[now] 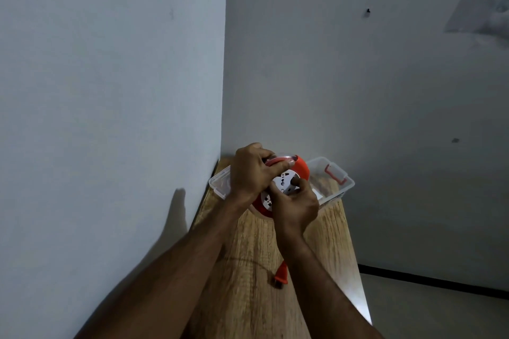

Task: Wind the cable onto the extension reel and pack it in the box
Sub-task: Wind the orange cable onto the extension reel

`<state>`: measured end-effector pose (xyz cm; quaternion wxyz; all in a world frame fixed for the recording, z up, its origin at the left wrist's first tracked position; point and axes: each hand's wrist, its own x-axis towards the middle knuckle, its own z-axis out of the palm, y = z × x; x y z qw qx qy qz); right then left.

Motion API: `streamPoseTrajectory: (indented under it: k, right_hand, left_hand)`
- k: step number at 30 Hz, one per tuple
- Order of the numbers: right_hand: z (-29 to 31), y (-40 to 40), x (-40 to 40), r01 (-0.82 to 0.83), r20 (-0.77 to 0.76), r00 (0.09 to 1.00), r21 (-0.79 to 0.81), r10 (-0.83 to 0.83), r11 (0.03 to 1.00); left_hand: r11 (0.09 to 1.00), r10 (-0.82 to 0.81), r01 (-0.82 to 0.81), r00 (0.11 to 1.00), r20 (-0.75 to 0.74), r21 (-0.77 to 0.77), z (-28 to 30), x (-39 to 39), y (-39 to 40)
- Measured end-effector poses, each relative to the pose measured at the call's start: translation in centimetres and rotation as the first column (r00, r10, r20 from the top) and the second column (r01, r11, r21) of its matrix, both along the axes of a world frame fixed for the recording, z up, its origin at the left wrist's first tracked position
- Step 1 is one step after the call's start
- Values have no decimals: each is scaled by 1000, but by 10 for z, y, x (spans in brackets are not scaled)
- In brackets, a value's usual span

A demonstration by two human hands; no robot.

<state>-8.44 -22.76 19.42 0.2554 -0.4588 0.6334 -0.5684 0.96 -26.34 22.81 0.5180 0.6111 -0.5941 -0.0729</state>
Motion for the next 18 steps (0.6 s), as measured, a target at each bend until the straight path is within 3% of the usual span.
streamPoseTrajectory:
  k: [3, 5, 7, 8, 10, 13, 16, 18]
  right_hand:
    - [3, -3, 4, 60, 154, 985, 143, -82, 988]
    - [8, -9, 6, 58, 418, 891, 276, -174, 960]
    - [19, -15, 6, -109, 803, 541, 361, -249, 926]
    - [14, -20, 3, -163, 891, 377, 332, -252, 929]
    - [1, -36, -2, -216, 944, 223, 293, -245, 931]
    - [23, -30, -4, -330, 950, 168, 307, -264, 893]
    - [37, -27, -12, -371, 953, 211, 283, -217, 885]
    - [40, -22, -17, -402, 942, 301, 268, -150, 875]
  left_hand:
    - [1000, 19, -19, 1000, -19, -25, 0, -4, 2]
    - [998, 31, -32, 999, -20, -56, -3, -10, 5]
    - [995, 50, -49, 999, 11, -88, -10, -17, 8]
    - [994, 59, -57, 998, 15, -98, -13, -19, 10]
    - [991, 76, -74, 997, 12, -115, -16, -20, 10]
    - [986, 93, -91, 996, 6, -140, -12, -20, 9]
    - [986, 104, -101, 995, 12, -133, -7, -17, 6]
    - [990, 94, -95, 996, -14, -109, -5, -13, 2]
